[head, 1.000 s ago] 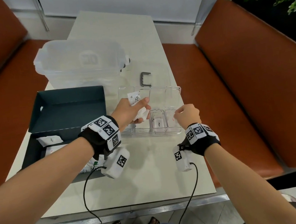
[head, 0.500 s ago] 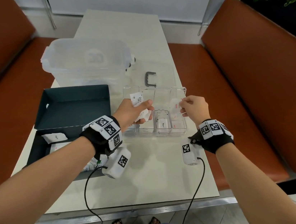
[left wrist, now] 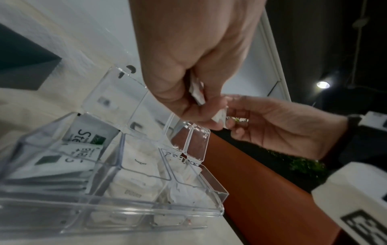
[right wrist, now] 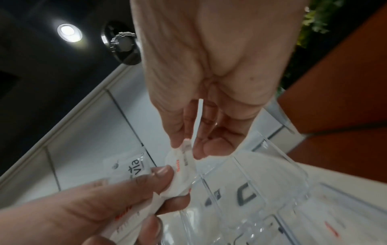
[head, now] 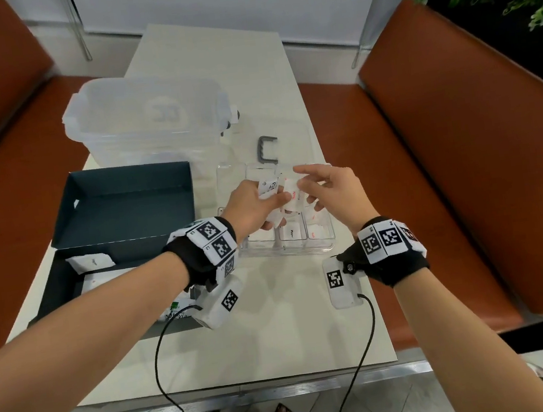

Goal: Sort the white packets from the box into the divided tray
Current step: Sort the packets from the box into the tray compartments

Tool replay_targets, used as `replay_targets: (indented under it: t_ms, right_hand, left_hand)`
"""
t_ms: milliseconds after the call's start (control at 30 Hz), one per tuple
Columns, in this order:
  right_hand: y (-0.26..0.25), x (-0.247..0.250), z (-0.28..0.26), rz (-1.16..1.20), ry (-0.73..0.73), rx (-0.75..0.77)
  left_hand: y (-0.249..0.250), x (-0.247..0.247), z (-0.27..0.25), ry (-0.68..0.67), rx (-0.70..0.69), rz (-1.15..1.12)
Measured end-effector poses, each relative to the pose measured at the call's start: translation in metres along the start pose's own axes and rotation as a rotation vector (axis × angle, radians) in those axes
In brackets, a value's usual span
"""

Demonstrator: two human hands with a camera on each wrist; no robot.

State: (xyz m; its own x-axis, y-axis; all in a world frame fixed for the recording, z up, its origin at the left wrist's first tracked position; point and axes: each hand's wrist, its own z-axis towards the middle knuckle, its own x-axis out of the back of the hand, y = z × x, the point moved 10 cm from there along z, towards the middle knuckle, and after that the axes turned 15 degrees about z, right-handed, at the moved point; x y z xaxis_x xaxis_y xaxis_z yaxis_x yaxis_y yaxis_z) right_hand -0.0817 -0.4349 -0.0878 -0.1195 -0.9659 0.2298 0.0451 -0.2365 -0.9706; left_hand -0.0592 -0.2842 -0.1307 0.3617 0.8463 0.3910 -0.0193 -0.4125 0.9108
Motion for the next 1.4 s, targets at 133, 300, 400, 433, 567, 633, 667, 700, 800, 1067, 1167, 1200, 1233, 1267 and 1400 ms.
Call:
replay_targets:
  t_ms: [133,300,400,433,567,633,667,700,800,1067,1167,1200,1233,1267,1400]
  right_hand:
    - [-0.014,-0.006,0.007,-0.225,-0.074,0.095]
    - [-0.002,0.029,0.022,-0.356,0.046,0.059]
    - [0.026,0.033,0.027,-0.458,0.022,0.002]
    - [0.036,0.03,0.027,-0.499,0.001,-0.009]
    - [0.062,0.022,0.026,-0.542,0.03,-0.026]
    - [0.071,0.019,0.025,-0.564,0.041,-0.032]
    - [0.074,0.017,0.024,-0.574,0.04,-0.034]
    - [0.077,0.017,0.023,-0.579,0.042,-0.034]
    - [0.078,0.017,0.019,-0.621,0.053,-0.02]
    - [0.076,0.01,0.013,-0.856,0.05,0.042]
    - [0.079,0.01,0.014,-0.852,0.043,0.02]
    - [0.078,0.009,0.015,-0.848,0.042,0.021]
    - [0.077,0.009,0.015,-0.842,0.043,0.027]
    - [0.076,0.009,0.015,-0.835,0.045,0.033]
    - [0.076,0.008,0.015,-0.855,0.039,0.038]
  left_hand:
    - [0.002,-0.009,-0.001,-0.061,-0.023,-0.017]
    - [-0.015,-0.003,-0.001,-0.053,0.069,-0.14]
    - [-0.022,0.006,-0.003,-0.023,0.094,-0.107]
    - [-0.023,0.007,-0.004,-0.02,0.097,-0.112]
    - [-0.027,0.011,-0.009,-0.009,0.111,-0.136]
    - [-0.027,0.013,-0.01,-0.002,0.117,-0.14]
    - [-0.027,0.014,-0.011,0.0,0.117,-0.14]
    - [-0.027,0.015,-0.012,0.002,0.116,-0.139]
    - [-0.028,0.018,-0.014,0.01,0.118,-0.137]
    - [-0.029,0.019,-0.018,0.011,0.124,-0.126]
    - [-0.029,0.019,-0.018,0.011,0.128,-0.127]
    - [-0.029,0.02,-0.018,0.011,0.129,-0.128]
    - [-0.029,0.02,-0.018,0.011,0.132,-0.128]
    - [-0.028,0.02,-0.019,0.013,0.135,-0.129]
    - [-0.027,0.021,-0.019,0.014,0.139,-0.135]
